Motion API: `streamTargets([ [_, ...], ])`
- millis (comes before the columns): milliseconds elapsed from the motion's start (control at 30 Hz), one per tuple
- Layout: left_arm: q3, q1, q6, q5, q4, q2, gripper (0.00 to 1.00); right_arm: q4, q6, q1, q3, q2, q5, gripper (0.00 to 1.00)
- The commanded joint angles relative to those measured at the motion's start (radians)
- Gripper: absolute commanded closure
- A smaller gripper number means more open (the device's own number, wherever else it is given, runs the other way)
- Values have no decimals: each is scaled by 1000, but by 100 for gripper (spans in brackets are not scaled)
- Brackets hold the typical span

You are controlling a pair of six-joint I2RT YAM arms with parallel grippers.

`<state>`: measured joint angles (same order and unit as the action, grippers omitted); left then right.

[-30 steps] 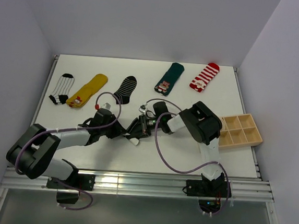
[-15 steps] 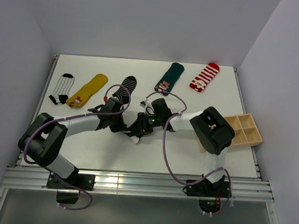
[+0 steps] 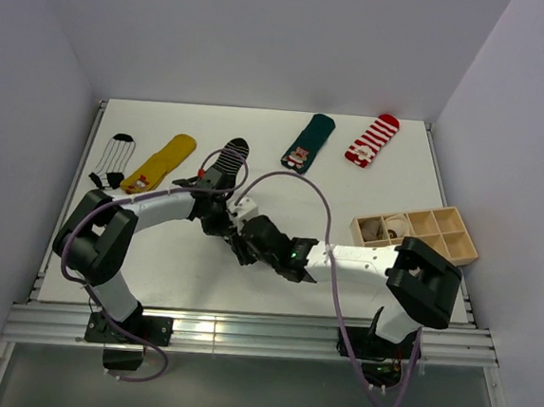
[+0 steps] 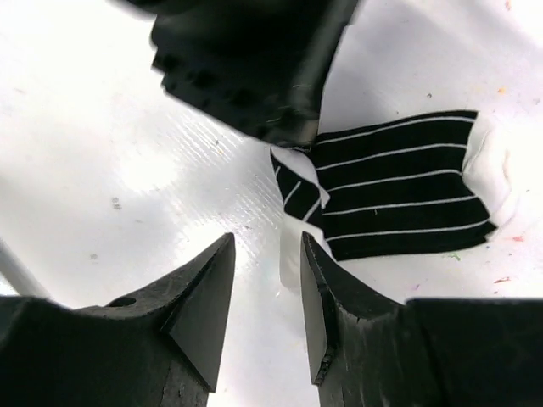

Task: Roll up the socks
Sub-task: Roll the sock at the center of the board.

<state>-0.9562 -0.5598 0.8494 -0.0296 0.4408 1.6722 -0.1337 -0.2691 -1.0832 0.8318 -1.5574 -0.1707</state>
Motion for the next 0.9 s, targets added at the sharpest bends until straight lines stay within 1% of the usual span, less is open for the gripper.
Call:
streamTargets([
  [0,-50,-2,-35,-1,55,24,100,35,120,-72,73,-75,-259,56],
  [200,-62,-2,-42,-18,55,38,100,40,179,-141,145,-228,-404,56],
  [300,-61,-2,-47,-26,55,43,100,57,185,-152,181,-299,-435,56],
  [433,-56,-2,-58,-27,55,41,100,63,177,-155,193,-339,-506,56],
  [567,-53,-2,-70,-27,50,38,100,69,174,-153,194,-357,-526,56],
  [667,-47,-2,-79,-36,42,34,100,98,168,-150,208,-391,-526,57],
  [733,-41,-2,-90,-33,36,31,100,109,159,-141,216,-401,-504,66],
  [767,-39,-2,-95,-33,32,24,100,111,154,-138,211,-402,-478,75],
  [800,-32,0,-96,-32,29,17,100,106,150,-129,205,-395,-460,80],
  [833,-29,0,-98,-20,16,8,96,102,148,-123,199,-379,-437,88],
  [867,-23,0,-96,-12,10,-14,93,94,142,-115,184,-365,-411,100],
])
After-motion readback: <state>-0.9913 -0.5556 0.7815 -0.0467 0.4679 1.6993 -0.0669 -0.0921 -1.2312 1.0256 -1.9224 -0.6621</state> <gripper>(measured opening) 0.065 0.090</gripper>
